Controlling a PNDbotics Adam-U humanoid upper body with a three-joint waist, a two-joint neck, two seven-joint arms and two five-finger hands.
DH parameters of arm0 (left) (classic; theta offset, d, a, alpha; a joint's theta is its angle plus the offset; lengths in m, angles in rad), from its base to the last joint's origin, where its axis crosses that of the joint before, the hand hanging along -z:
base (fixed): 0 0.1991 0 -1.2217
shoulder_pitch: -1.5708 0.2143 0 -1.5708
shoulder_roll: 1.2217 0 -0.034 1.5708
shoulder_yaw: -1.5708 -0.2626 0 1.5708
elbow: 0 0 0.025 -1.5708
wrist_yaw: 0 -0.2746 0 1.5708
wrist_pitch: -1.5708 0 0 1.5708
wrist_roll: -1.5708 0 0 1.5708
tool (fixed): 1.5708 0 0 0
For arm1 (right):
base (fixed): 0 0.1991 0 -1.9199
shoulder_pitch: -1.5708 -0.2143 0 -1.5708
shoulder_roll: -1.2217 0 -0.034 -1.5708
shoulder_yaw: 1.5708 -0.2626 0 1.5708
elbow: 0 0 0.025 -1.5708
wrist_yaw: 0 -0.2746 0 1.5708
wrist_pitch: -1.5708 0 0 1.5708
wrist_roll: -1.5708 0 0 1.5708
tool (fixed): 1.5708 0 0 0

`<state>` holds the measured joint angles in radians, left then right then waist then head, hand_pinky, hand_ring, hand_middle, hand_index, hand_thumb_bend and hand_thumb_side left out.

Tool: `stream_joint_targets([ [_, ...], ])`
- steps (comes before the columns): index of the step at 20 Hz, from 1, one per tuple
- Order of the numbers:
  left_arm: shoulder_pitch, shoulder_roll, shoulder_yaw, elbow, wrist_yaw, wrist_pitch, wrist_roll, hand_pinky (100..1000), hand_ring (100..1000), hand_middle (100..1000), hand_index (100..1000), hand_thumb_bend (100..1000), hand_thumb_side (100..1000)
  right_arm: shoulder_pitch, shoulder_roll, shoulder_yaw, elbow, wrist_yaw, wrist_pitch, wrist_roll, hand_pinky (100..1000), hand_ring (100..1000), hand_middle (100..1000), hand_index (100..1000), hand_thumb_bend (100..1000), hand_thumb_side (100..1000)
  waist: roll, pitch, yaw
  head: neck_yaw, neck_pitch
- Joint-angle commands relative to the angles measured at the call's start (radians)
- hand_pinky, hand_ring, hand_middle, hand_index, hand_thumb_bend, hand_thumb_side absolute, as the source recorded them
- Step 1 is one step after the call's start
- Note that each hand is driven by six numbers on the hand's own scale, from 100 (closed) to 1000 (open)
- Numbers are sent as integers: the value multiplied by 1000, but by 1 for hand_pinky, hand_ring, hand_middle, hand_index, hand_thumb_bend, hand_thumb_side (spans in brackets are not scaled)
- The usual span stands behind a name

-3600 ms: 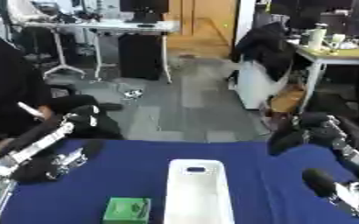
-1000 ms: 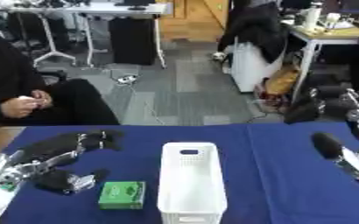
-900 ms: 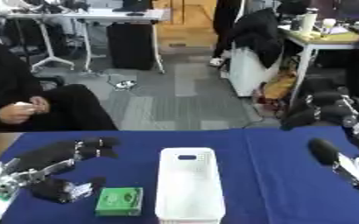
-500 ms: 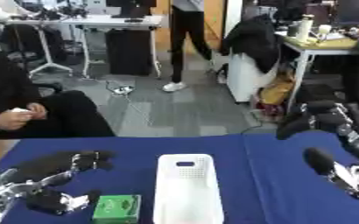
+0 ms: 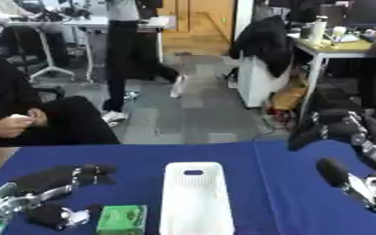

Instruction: Pick up objects on the table and place them in the box.

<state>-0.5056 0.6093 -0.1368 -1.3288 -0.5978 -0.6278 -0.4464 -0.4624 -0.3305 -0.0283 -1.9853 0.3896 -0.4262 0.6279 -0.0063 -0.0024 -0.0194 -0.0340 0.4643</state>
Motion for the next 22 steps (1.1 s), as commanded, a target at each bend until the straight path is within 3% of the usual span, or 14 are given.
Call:
stream_joint_targets([
  [1, -14, 13, 18, 2, -8, -7, -9, 818, 911, 947, 917, 103, 1000, -5, -9, -1, -15, -8, -3, 8, 554, 608, 599, 681, 212, 1000, 0, -13, 0, 13, 16],
  [9, -21, 9, 9, 34, -24, -20, -10, 816, 909, 948, 917, 103, 1000, -8, -8, 2, -15, -12, -5, 19, 554, 608, 599, 679, 208, 1000, 0, -14, -4, 30, 53],
  [16, -27, 0, 8, 74, -50, -32, -5, 817, 911, 951, 918, 107, 1000, -9, -7, 6, -15, -15, -7, 29, 554, 608, 599, 679, 202, 1000, -1, -13, -7, 22, 38],
  [22, -37, -8, 4, 94, -67, -50, -2, 821, 918, 957, 922, 112, 1000, -9, -8, 9, -15, -19, -8, 35, 554, 608, 599, 679, 198, 1000, 0, -13, -9, 8, 2],
])
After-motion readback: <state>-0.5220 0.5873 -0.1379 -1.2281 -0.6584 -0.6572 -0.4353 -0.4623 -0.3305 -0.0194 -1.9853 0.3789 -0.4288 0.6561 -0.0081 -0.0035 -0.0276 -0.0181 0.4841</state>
